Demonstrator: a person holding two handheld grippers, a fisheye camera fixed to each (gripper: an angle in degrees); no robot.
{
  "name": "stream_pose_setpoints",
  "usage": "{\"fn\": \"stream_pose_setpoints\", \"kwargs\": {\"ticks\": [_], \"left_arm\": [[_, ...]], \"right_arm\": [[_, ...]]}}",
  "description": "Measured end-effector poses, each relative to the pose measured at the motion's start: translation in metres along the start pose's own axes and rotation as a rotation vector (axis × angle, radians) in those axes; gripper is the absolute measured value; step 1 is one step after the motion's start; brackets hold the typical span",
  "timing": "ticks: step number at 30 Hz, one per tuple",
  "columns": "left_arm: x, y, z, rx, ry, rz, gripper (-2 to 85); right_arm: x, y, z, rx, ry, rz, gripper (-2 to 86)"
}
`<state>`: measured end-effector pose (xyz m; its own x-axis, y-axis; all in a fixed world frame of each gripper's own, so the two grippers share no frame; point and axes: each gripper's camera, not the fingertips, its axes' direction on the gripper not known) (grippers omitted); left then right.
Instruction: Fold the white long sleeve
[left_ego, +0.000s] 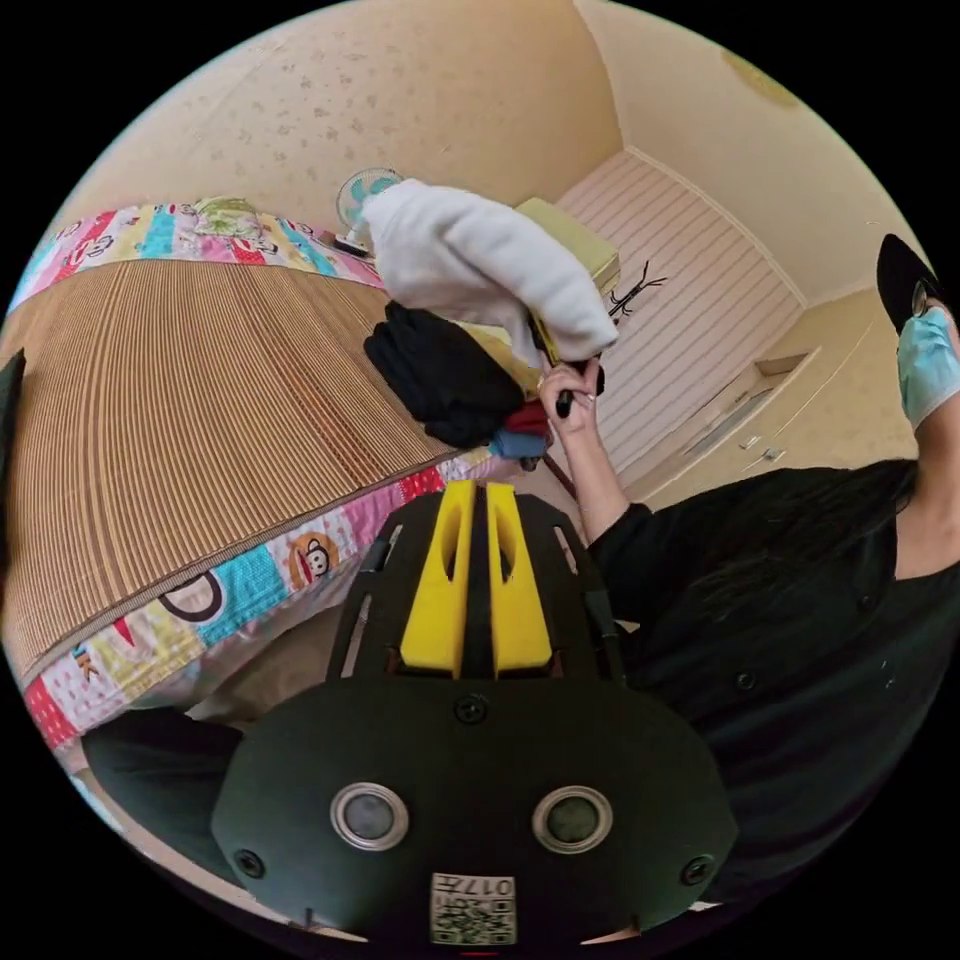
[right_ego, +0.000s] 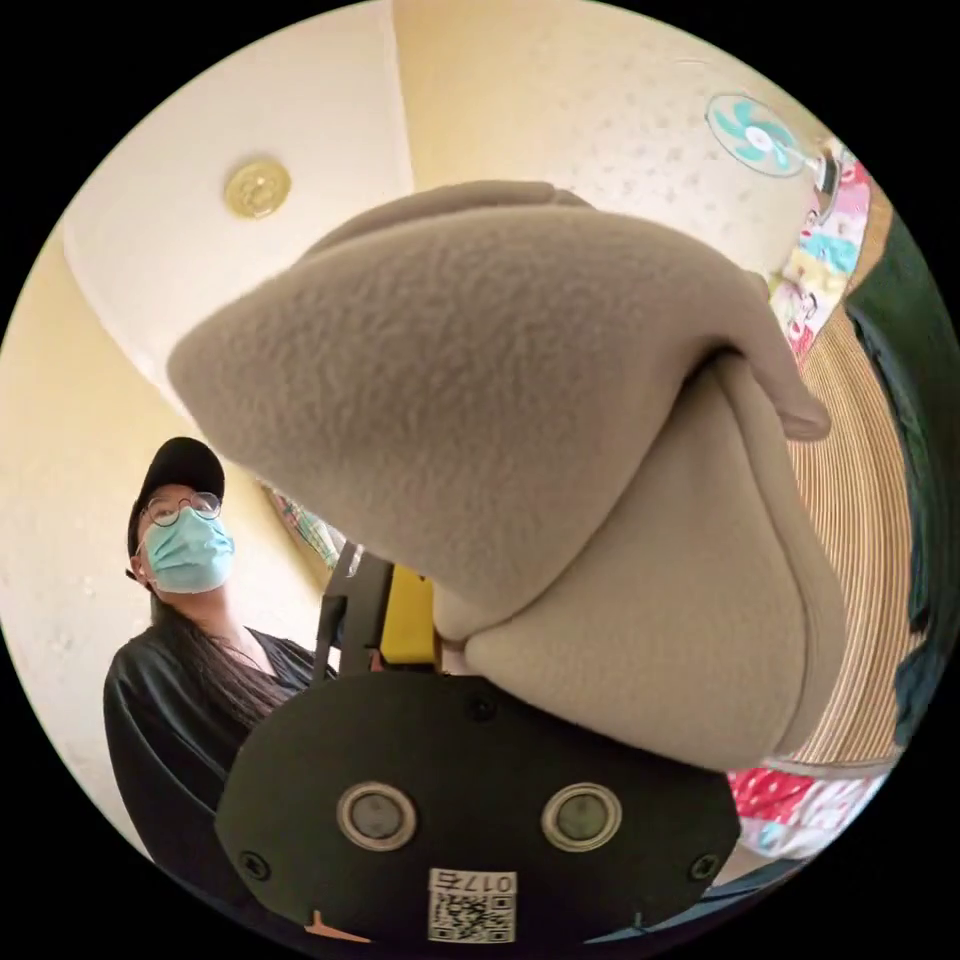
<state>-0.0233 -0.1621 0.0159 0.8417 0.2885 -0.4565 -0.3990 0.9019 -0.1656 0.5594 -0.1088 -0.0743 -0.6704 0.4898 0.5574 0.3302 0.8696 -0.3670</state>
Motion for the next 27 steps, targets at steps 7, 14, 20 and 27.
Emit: {"fn": "stream_pose_setpoints", "kwargs": {"ticks": [7, 14, 20, 27], "left_arm": [[-0.093, 0.020, -0.035, 0.129, -0.092, -0.326, 7.0], [-0.174, 0.036, -0.145, 0.249, -0.555, -0.538, 11.5], [-0.277, -0.010, -0.260, 0.336, -0.961, -0.662, 14.3], [-0.395, -0.045, -0.233, 0.321, -0.824, -0.904, -0.1]], "right_arm": [[0.020, -0.068, -0.106, 0.278, 0.464, 0.168, 13.0], [0.006, 0.072, -0.094, 0.127, 1.148, 0.331, 12.8], [0.003, 0.101, -0.025, -0.010, 1.060, 0.263, 11.6], [0.008, 0.087, 0.078, -0.132, 0.942, 0.170, 10.0]]}}
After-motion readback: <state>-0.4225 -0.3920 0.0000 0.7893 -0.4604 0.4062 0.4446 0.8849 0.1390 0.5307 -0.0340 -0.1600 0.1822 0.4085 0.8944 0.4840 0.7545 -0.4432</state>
